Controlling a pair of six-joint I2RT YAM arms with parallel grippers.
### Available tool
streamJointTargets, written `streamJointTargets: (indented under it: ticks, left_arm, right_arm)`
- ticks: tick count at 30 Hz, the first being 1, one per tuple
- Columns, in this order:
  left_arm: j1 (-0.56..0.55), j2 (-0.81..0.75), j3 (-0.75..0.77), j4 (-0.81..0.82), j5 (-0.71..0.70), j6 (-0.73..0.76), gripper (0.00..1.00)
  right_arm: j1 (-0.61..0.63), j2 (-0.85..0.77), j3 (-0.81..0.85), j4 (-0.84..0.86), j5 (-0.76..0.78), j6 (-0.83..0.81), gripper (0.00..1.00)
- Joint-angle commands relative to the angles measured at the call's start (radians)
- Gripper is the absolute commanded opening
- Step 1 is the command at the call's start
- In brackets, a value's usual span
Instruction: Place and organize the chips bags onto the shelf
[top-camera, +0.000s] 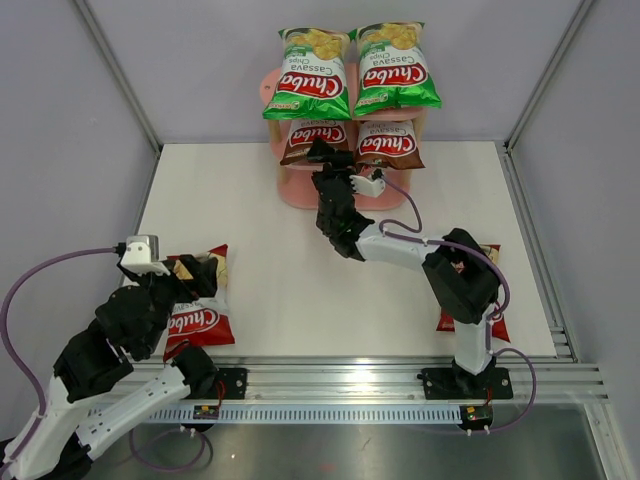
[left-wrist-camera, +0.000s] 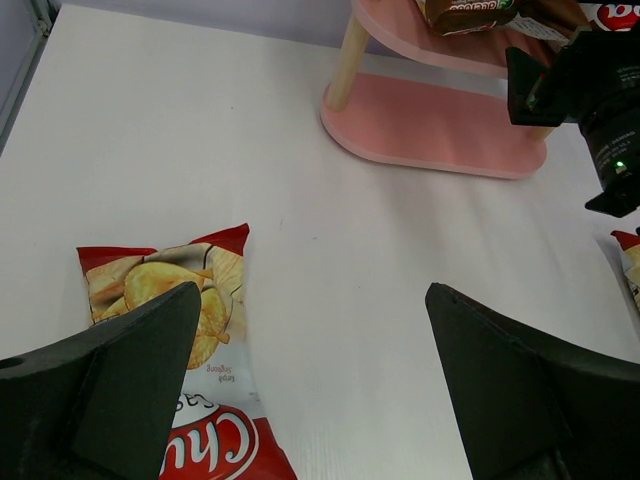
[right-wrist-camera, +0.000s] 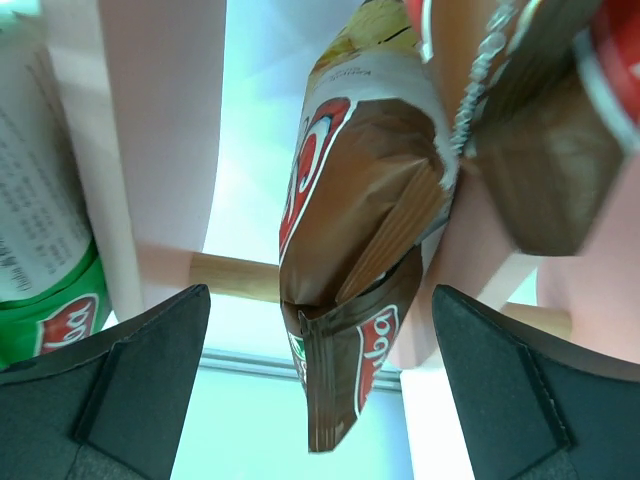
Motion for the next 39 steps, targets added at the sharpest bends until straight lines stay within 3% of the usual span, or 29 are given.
streamJointTargets:
  ticks: [1, 5, 8, 12, 20, 28, 32, 37, 39]
  left_arm:
    - [0.016, 0.031, -0.005, 0.042, 0.026, 0.016, 0.99]
    - [0.025, 0.041, -0.002, 0.039, 0.031, 0.012, 0.99]
    - [0.030, 0.051, 0.000, 0.038, 0.026, 0.008, 0.99]
    - [0.037, 0.072, 0.010, 0.030, 0.017, -0.004, 0.99]
    - [0.069, 0.139, 0.021, 0.018, -0.017, -0.022, 0.99]
    - [0.310, 0.228, 0.017, 0.047, 0.067, -0.011, 0.99]
    - [0.439, 0.270, 0.003, 0.062, 0.094, -0.019, 0.99]
    - [0.640, 0.342, -0.025, 0.127, 0.236, 0.039, 0.99]
    - [0.710, 0.397, -0.022, 0.134, 0.287, 0.047, 0.99]
  right_arm:
    - [0.006, -0.095, -0.076, 0.047, -0.028, -0.013, 1.00]
    - [0.005, -0.177, -0.180, 0.062, -0.086, -0.018, 1.00]
    - [0.005, -0.230, -0.243, 0.084, -0.150, -0.128, 0.99]
    - [0.005, -0.326, -0.252, -0.060, -0.232, -0.286, 0.99]
    - [0.006, -0.541, -0.387, -0.253, -0.359, -0.420, 0.99]
    - [0.006, -0.858, -0.501, -0.582, -0.427, -0.591, 1.00]
    - [0.005, -1.087, -0.518, -0.844, -0.456, -0.635, 0.99]
    - [0.005, -1.335, -0.632, -0.947, -0.439, -0.661, 1.00]
    - [0.003, -1.458, -0.689, -0.970, -0.499, -0.662, 0.99]
